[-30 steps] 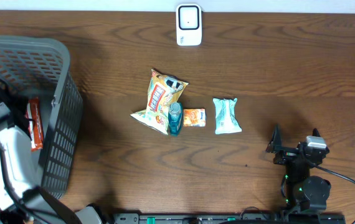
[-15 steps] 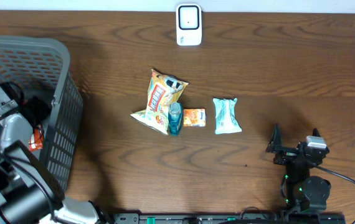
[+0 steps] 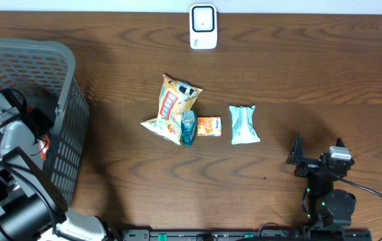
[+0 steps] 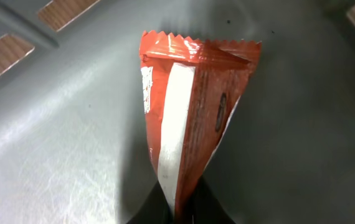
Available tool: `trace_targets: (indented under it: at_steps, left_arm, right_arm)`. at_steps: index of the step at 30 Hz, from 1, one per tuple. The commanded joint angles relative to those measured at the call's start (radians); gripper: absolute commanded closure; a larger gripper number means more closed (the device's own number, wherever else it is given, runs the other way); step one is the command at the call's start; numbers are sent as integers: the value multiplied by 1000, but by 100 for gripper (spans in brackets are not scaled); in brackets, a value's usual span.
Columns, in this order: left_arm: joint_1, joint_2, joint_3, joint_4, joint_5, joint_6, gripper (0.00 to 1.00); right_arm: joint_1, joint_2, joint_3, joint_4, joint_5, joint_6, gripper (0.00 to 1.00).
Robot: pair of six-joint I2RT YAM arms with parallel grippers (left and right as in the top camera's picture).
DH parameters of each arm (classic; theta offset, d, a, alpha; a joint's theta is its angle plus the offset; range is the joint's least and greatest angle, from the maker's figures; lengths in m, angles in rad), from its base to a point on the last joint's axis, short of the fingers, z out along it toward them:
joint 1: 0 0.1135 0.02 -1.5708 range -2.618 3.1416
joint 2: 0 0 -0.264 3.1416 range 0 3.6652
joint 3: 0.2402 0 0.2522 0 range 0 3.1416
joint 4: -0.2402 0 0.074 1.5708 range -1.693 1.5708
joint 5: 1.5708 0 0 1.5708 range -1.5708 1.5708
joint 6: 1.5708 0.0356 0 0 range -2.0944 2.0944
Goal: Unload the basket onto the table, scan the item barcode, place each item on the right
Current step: 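Grasp the orange-red candy bar with the left gripper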
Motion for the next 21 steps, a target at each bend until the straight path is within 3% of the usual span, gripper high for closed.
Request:
trace_targets:
  at_steps: [1, 12, 21]
  left_arm:
    - [8, -110, 46, -13, -9, -15, 93]
    - [9, -531, 66, -16, -67, -73, 93]
    - [8, -776, 66, -60, -66, -265, 93]
  right_arm:
    - [5, -2, -1, -3, 8, -12, 1]
    - [5, -2, -1, -3, 8, -12, 1]
    - [5, -2, -1, -3, 8, -12, 1]
